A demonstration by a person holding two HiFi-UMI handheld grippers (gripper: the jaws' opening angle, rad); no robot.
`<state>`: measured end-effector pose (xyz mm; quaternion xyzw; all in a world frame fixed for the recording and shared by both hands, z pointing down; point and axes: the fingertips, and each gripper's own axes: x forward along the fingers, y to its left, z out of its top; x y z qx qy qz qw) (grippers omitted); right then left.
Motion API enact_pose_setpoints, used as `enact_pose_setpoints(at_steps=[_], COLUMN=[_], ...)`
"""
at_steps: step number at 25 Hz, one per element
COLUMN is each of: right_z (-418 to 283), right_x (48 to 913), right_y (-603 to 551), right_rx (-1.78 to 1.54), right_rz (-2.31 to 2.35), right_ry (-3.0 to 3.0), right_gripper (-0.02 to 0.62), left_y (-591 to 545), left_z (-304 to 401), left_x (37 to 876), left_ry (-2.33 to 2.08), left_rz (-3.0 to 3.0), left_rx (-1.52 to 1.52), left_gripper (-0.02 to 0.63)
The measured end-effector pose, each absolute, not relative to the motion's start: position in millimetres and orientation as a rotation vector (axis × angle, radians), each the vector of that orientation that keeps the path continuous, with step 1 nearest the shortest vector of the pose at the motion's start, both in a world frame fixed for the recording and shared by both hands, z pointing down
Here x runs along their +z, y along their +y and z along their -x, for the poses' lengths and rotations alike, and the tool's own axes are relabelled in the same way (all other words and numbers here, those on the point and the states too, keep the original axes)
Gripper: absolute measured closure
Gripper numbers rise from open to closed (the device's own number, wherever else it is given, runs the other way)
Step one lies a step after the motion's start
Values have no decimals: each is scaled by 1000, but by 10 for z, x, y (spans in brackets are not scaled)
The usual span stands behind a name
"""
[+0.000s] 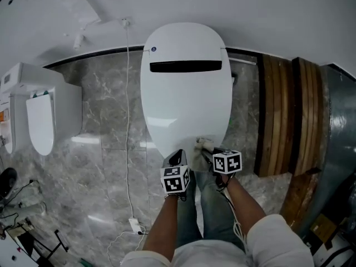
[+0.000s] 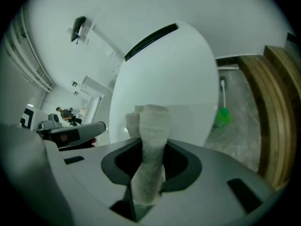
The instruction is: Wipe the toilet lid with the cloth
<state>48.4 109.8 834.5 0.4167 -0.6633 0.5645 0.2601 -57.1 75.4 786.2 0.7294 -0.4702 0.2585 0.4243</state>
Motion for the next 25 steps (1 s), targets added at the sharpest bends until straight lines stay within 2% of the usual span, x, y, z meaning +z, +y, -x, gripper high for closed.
enact_pose_setpoints(at_steps=[4, 9, 16, 25], right_z=[-948, -994, -975, -990], right_x=[8380, 8422, 8133, 6788], right_y=[1181, 1191, 1125, 484], right_rx=[1567, 1585, 1510, 1284], right_rz=[-1266, -1301, -1323, -1547], right_ry=[-1729, -1701, -1692, -1853], right_gripper=[499, 497, 499, 499], left_y=[851, 931, 817, 203], left_z=[138, -95, 157, 766], left_x=[7884, 7840, 7386, 6081], left_ry=[-1080, -1023, -1111, -1395], left_rz=[-1865, -1912, -1951, -2041], left_rx=[677, 704, 661, 602], left_gripper=[592, 592, 592, 592])
